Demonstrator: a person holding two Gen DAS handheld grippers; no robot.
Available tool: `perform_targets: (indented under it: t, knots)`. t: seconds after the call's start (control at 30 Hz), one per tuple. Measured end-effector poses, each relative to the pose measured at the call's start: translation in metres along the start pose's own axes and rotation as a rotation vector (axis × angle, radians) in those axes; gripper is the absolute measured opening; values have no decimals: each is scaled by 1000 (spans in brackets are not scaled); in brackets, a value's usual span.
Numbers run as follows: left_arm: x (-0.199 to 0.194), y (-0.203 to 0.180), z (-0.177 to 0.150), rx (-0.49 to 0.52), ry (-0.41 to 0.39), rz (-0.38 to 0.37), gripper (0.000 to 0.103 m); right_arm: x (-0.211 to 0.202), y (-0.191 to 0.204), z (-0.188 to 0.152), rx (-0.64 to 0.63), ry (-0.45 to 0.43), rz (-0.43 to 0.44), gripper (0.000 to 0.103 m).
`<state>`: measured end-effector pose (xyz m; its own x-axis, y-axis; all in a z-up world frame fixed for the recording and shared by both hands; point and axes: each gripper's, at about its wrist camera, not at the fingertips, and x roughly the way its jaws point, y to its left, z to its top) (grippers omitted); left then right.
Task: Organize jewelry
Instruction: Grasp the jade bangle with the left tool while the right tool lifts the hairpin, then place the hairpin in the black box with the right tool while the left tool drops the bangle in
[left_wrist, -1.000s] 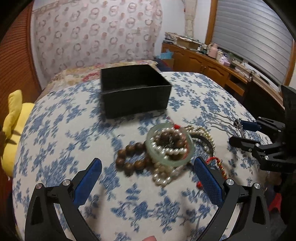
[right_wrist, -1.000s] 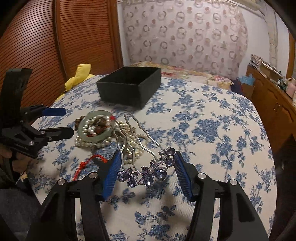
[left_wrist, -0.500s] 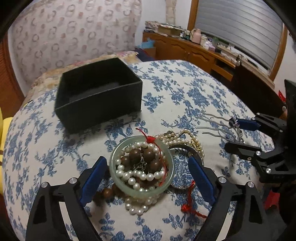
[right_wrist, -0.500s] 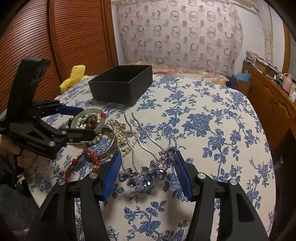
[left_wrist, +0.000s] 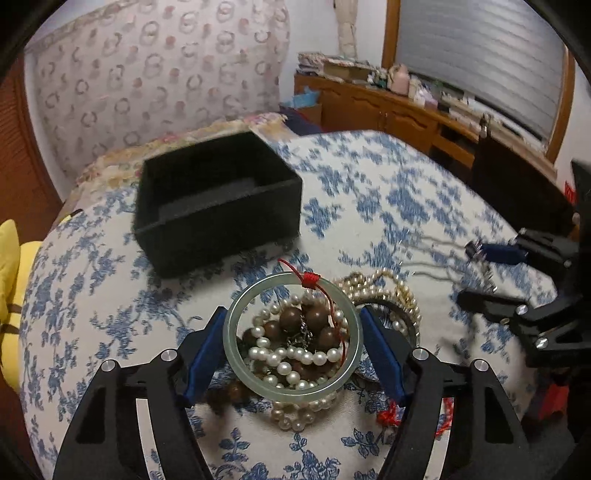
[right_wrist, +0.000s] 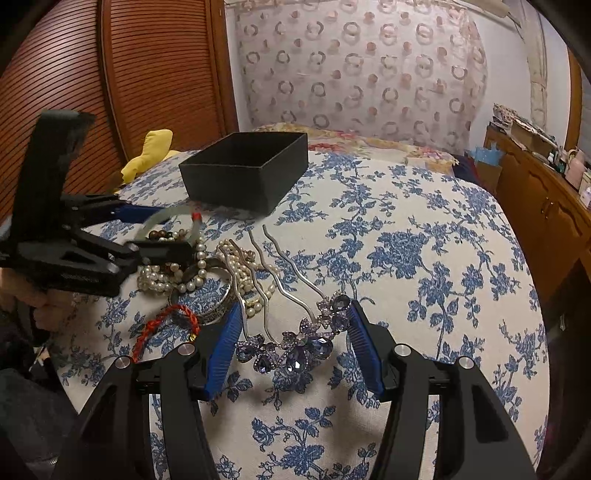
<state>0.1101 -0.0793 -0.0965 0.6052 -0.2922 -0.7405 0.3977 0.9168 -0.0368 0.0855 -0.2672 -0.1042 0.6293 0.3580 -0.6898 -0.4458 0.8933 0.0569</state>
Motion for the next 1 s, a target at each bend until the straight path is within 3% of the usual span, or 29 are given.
perform_targets:
  t: [0.43, 1.0]
  knots:
    - [-39, 34, 8, -96, -105, 27, 69, 16, 14, 54, -65, -46, -4, 60]
    - [-68, 66, 11, -143, -173, 78, 69, 80, 39, 140, -145, -60, -5, 60]
